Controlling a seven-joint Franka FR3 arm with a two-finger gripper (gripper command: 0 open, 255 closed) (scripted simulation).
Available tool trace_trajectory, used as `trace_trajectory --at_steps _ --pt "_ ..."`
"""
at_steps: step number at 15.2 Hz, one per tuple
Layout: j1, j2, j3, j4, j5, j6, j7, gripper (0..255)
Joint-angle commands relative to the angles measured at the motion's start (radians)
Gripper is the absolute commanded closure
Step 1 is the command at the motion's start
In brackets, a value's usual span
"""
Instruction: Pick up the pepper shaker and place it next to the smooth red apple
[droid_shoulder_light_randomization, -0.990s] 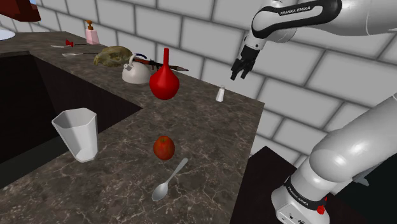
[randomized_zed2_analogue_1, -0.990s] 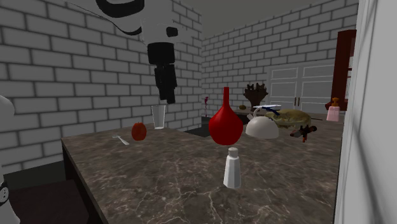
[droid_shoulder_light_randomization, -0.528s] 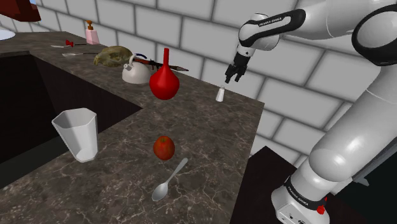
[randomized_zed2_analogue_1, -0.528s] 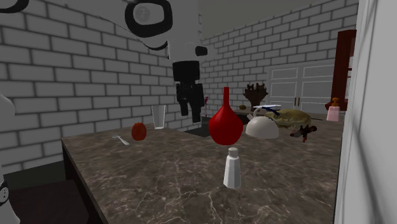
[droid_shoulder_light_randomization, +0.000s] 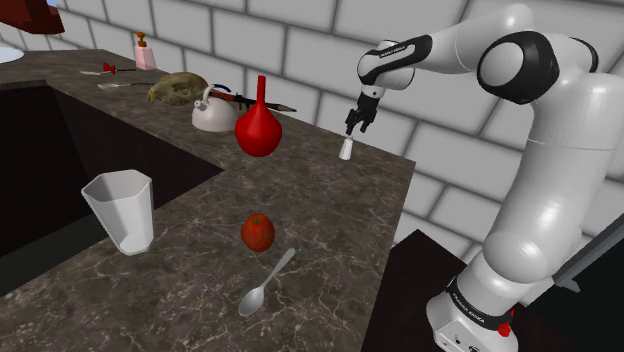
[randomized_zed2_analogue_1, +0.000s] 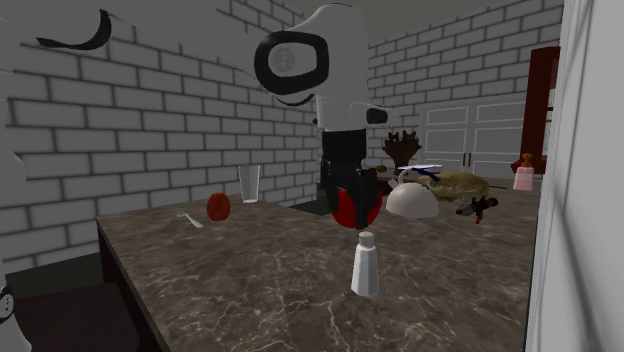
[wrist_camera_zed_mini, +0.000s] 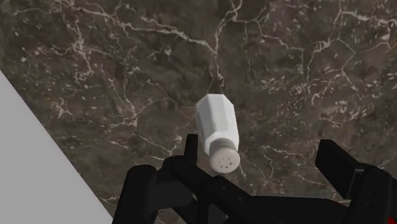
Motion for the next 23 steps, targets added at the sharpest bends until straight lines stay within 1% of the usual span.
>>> trace_trajectory --at_steps 1,2,3,10,18,19,23 --pt "-0.015 0.082 0.001 0.083 0.015 -0.006 -0.014 0" --pt "-0.024 0.123 0.001 0.125 0.022 -0.01 -0.021 0" --pt "-0.024 0.124 0.002 0.127 0.022 -0.01 -0.021 0" --pt "-0.025 0.172 0.01 0.095 0.038 0.069 -0.03 0" --pt "-0.025 0.172 0.01 0.095 0.038 0.068 -0.03 0" --pt "-0.025 0.172 0.01 0.095 0.038 0.068 -0.03 255" --pt "-0.025 0.171 0.01 0.094 0.038 0.069 -0.03 255"
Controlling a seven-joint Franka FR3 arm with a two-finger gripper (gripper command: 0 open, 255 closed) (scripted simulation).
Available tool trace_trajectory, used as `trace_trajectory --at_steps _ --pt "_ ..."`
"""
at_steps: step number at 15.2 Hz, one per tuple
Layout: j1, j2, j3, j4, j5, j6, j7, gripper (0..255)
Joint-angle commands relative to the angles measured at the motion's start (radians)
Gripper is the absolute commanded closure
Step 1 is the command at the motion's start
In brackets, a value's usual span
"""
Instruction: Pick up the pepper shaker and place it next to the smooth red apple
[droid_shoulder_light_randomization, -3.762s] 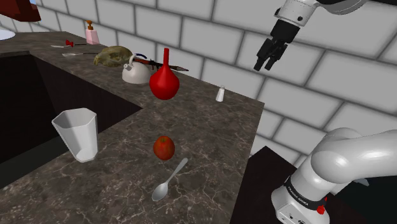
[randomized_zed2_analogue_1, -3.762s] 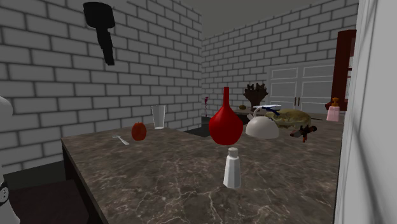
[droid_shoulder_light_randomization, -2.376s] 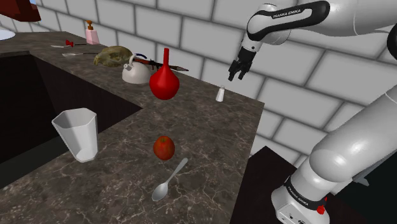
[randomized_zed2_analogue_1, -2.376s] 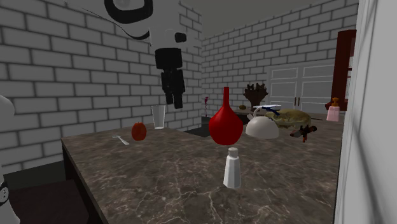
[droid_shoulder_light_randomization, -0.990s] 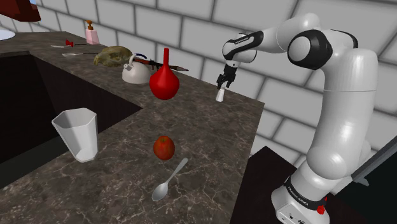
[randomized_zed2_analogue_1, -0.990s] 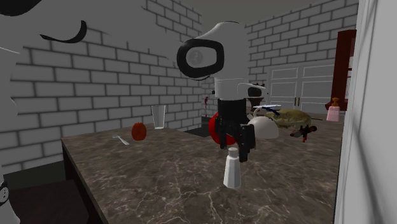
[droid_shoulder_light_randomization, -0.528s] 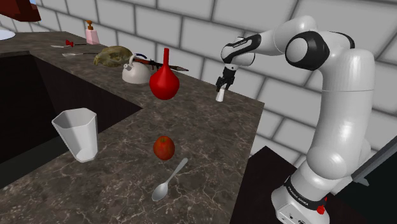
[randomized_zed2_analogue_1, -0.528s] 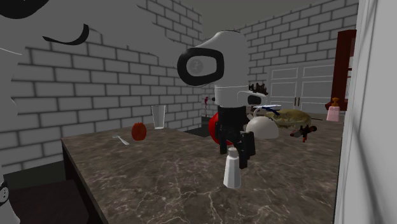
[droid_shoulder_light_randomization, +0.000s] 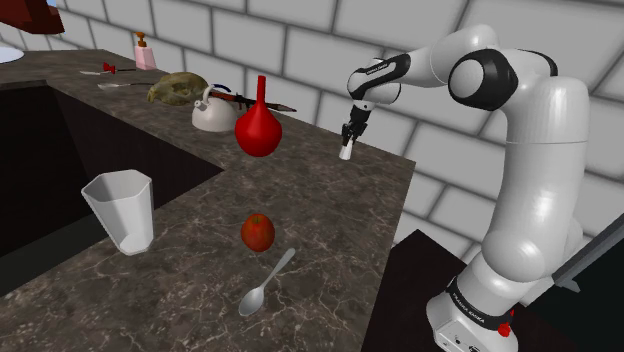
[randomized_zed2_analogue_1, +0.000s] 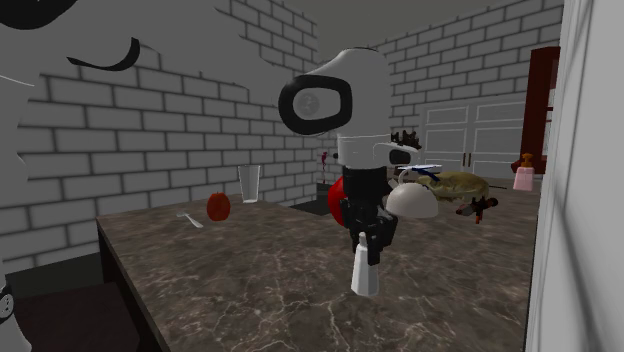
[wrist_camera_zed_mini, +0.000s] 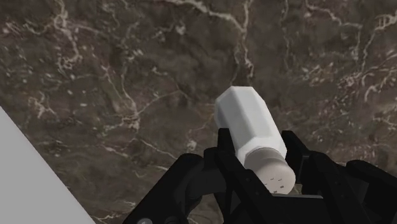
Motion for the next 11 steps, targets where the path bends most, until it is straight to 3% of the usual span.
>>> trace_trajectory --at_steps 1,11 --pt "0.0 0.0 0.0 0.0 0.0 0.0 0.0 255" --pt "0.002 -0.032 -0.006 0.035 -0.012 -0.066 0.011 255"
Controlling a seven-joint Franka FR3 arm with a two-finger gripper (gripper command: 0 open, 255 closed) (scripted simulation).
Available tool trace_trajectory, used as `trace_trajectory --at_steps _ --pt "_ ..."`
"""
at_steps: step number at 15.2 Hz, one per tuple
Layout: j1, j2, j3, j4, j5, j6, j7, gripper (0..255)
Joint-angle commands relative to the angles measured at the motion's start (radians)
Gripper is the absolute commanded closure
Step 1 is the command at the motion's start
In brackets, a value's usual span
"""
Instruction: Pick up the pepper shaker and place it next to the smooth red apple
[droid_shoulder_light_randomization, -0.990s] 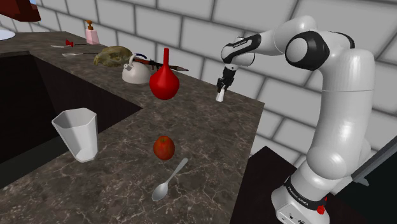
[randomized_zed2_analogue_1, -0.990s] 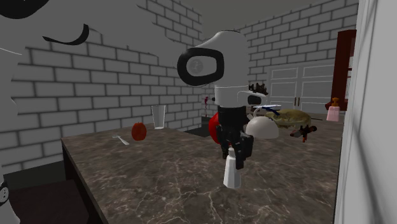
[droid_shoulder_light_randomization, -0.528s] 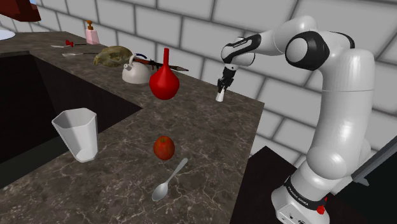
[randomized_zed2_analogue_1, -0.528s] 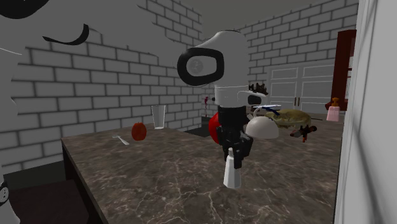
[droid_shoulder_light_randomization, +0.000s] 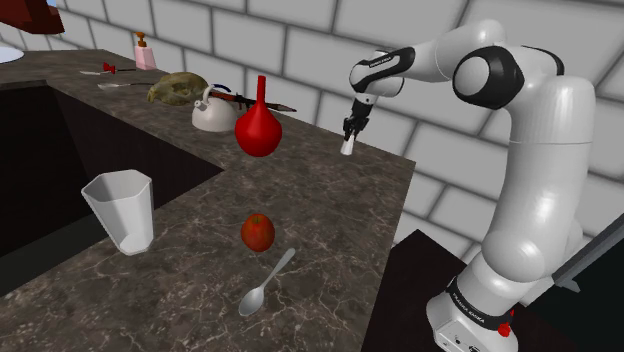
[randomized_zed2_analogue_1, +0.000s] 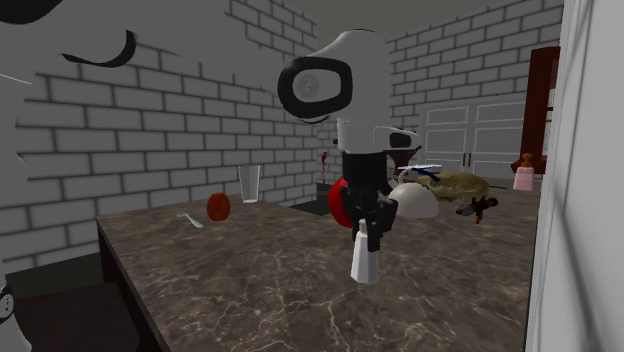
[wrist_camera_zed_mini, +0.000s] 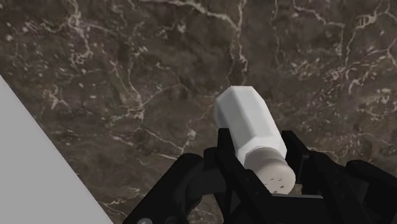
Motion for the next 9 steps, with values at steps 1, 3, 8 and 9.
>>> trace_trajectory --at_steps 1,3,8,9 --pt "0.0 -0.008 -0.002 0.018 -0.004 -0.026 0.004 255" --pt "0.0 -0.017 -0.003 0.032 -0.007 -0.049 0.007 255" --pt "0.001 -0.036 -0.007 0.072 -0.015 -0.107 0.015 255" --pt "0.001 -0.04 -0.007 0.08 -0.017 -0.119 0.017 255"
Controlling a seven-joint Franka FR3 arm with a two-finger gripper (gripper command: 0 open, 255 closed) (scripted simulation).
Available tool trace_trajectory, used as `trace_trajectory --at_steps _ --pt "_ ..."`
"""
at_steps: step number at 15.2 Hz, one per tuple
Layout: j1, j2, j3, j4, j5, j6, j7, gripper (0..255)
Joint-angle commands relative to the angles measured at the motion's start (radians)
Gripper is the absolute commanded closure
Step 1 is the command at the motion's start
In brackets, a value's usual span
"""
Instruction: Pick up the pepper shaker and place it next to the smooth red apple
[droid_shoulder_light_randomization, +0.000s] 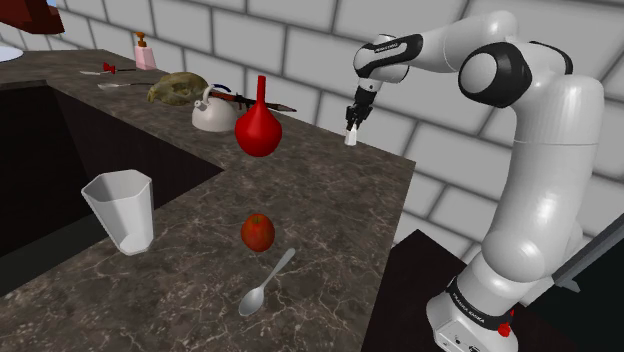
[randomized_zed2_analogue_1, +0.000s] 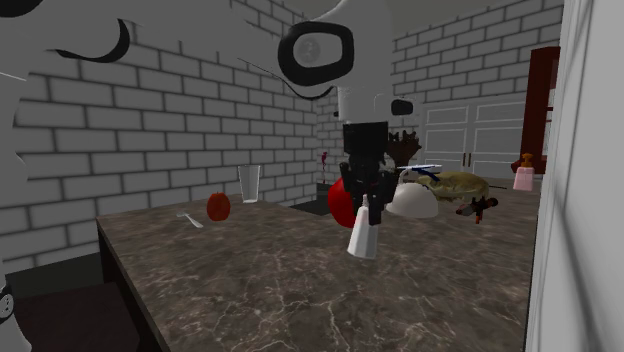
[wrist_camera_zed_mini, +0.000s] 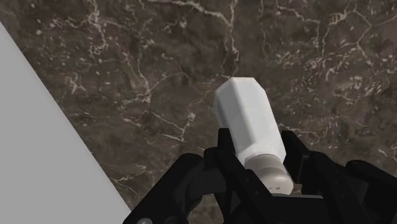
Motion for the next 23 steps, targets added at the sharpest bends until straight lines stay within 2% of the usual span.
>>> trace_trajectory --at_steps 1,19,20,23 --pt "-0.001 -0.007 -0.002 0.018 -0.003 -0.025 0.002 255" --pt "-0.011 -0.022 -0.008 0.238 -0.015 -0.259 0.025 255" --pt "-0.011 -0.022 -0.008 0.24 -0.015 -0.261 0.025 255" --pt "0.042 -0.102 0.006 0.126 -0.038 -0.219 0.084 255"
